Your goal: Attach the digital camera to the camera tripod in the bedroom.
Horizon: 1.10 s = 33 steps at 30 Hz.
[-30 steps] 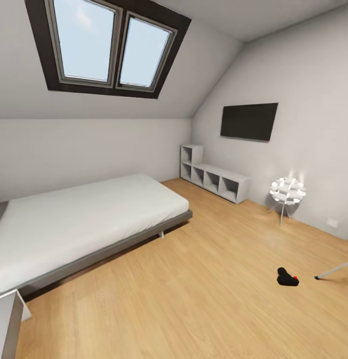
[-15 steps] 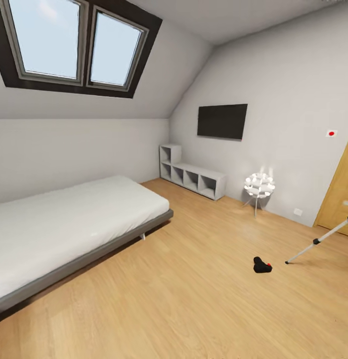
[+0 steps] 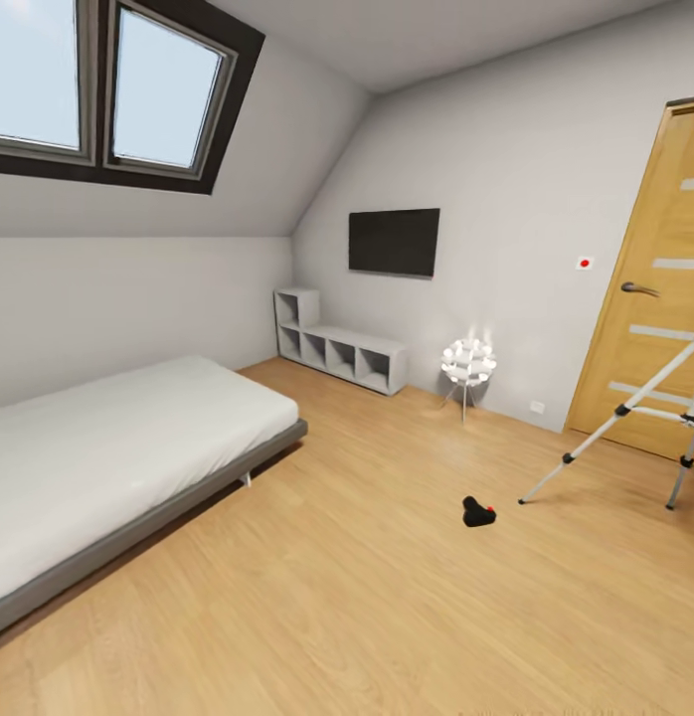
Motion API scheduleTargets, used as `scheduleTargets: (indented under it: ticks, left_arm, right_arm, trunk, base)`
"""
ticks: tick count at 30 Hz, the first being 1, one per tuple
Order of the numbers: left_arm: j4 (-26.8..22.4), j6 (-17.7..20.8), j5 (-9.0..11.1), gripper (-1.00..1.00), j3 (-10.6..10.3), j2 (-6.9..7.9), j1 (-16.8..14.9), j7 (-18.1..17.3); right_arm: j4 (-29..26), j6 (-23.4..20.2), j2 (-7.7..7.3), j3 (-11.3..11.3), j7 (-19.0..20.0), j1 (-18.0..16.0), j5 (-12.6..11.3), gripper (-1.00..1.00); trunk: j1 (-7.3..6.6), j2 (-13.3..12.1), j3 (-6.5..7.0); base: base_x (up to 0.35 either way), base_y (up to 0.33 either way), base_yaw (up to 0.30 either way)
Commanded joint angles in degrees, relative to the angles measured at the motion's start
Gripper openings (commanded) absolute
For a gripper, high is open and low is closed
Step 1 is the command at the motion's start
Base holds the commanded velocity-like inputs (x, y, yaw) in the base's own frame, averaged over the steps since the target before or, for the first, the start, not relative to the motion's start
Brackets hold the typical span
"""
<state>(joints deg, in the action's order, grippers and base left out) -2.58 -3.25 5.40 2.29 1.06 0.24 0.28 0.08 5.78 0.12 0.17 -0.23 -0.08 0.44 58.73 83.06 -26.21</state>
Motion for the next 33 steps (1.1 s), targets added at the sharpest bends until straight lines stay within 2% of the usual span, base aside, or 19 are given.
scheduleTargets:
  ticks: [1, 15, 22, 27, 28, 33]
  left_arm:
    - [-0.1, -0.1, 0.5, 1.00, 0.2, -0.01, 0.0, 0.0]
    - [0.0, 0.0, 0.5, 1.00, 0.6, -0.40, 0.0, -0.1]
    - [0.0, 0.1, 0.8, 1.00, 0.8, -0.40, 0.0, 0.0]
    - [0.1, 0.5, 1.7, 1.00, 0.8, -0.37, 0.0, 0.2]
    - [0.1, 0.6, 2.6, 1.00, 0.8, -0.36, 0.0, 0.3]
    - [0.1, 0.7, 4.7, 1.00, 0.8, -0.36, 0.0, 0.4]
  right_arm:
    - [0.0, 0.2, -0.01, 0.0, 0.0, 0.0, 0.0, 1.00]
    - [0.0, 0.1, 0.05, 0.1, 0.0, 0.0, 0.2, 1.00]
    - [0.0, 0.0, -0.05, 0.2, -0.1, 0.0, 0.3, 1.00]
    - [0.0, 0.0, -0.30, 0.3, -0.1, 0.0, 0.2, 1.00]
    - [0.0, -0.1, -0.40, 0.2, -0.1, 0.0, 0.1, 1.00]
    - [0.0, -0.1, -0.35, 0.3, 0.0, 0.0, 0.0, 1.00]
  trunk:
    - [0.00, 0.0, -0.04]
    - [0.00, 0.0, -0.04]
    - [0.00, 0.0, -0.04]
    - [0.00, 0.0, -0.04]
    - [0.00, 0.0, -0.04]
    - [0.00, 0.0, -0.04]
  base:
    - [0.000, 0.000, -0.288]
    - [0.000, 0.000, -0.285]
    - [0.049, 0.000, -0.090]
    - [0.260, 0.000, -0.011]
    - [0.311, 0.000, -0.002]
    - [0.318, 0.000, -0.001]
